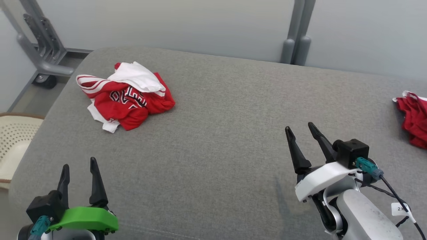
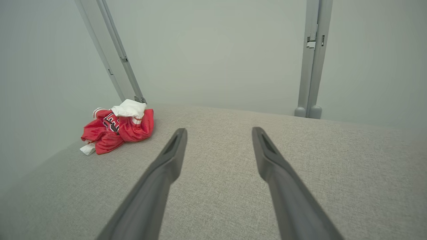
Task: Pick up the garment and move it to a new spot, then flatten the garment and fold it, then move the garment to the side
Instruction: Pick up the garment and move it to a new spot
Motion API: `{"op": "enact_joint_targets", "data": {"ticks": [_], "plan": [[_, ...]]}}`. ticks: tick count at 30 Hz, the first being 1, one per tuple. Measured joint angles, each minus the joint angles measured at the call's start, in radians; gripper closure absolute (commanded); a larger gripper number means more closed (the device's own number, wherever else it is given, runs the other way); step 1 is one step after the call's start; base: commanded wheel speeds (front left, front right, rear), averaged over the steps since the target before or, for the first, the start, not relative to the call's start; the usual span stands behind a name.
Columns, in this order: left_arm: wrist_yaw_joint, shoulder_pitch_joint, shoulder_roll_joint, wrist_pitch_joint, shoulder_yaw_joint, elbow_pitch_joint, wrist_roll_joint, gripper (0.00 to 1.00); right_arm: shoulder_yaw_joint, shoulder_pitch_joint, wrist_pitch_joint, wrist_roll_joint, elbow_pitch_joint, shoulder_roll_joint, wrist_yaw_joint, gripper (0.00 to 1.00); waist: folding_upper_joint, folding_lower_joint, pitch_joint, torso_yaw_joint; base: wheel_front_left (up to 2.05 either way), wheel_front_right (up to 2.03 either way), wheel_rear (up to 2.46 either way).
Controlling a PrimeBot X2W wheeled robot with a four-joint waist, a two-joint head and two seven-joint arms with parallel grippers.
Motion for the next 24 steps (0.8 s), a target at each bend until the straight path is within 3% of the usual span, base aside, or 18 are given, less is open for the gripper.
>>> {"op": "enact_joint_targets", "data": {"ticks": [8, 13, 17, 24], "plan": [[0.000, 0.005, -0.001, 0.003, -0.069, -0.005, 0.003, 0.00, -0.051, 0.001, 0.000, 0.000, -0.002, -0.008, -0.007, 0.00, 0.0000, 0.0000, -0.002, 0.113, 0.00, 0.00, 0.00], [0.000, 0.004, 0.000, 0.005, -0.064, -0.009, 0.003, 0.00, -0.045, 0.001, 0.005, -0.010, -0.012, -0.006, -0.012, 0.00, 0.0000, 0.0000, 0.004, 0.168, 0.00, 0.00, 0.00], [0.000, -0.011, -0.001, 0.020, -0.073, -0.008, 0.003, 0.00, -0.055, 0.000, 0.014, -0.022, -0.021, -0.015, -0.015, 0.00, 0.0000, 0.0000, 0.023, 0.176, 0.00, 0.00, 0.00], [-0.009, -0.174, 0.004, 0.071, -0.096, -0.002, 0.019, 0.00, -0.081, -0.031, 0.043, -0.060, -0.050, -0.060, -0.016, 0.00, 0.0000, 0.0000, 0.071, 0.157, 0.00, 0.00, 0.00]]}}
